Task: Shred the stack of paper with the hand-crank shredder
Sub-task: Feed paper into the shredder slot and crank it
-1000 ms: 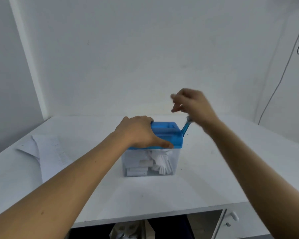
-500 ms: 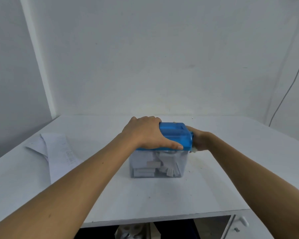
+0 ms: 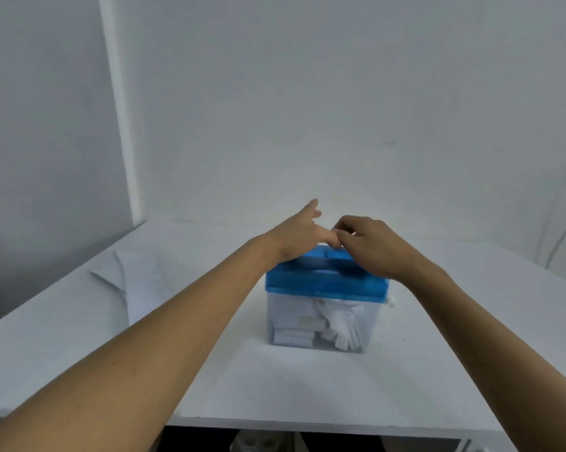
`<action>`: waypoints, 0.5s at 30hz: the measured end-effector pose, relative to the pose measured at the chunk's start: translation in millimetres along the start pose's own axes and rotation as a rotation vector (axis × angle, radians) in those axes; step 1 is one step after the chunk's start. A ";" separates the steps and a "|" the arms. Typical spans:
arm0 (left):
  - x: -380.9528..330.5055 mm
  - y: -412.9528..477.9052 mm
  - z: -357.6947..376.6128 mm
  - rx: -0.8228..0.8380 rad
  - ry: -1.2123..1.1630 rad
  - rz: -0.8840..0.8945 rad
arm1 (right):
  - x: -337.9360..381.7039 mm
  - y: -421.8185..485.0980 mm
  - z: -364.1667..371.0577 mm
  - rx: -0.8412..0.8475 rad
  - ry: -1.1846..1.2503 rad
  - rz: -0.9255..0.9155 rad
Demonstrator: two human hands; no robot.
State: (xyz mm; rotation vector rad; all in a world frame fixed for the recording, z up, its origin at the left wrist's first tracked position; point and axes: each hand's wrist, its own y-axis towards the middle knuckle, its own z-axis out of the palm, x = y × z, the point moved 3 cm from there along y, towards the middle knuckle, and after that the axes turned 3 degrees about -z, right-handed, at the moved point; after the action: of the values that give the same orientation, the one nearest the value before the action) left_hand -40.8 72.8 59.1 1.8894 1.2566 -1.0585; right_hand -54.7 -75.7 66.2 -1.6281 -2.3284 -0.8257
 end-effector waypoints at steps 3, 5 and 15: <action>9.9 -10.3 -29.8 -0.285 -0.220 0.128 | 16.0 1.6 15.5 0.007 -0.072 -0.049; 26.1 -24.2 -53.6 -0.459 -0.168 0.160 | 24.4 5.7 24.9 0.018 -0.092 -0.078; 176.0 -123.7 -146.5 -0.381 0.749 -0.722 | 98.1 -3.6 67.6 -0.057 -0.135 -0.474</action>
State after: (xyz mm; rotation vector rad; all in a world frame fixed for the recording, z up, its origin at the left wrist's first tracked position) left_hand -76.6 313.8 -32.5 1.5835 2.4836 -0.3213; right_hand -84.6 38.9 52.9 -1.1918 -2.8668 -0.8933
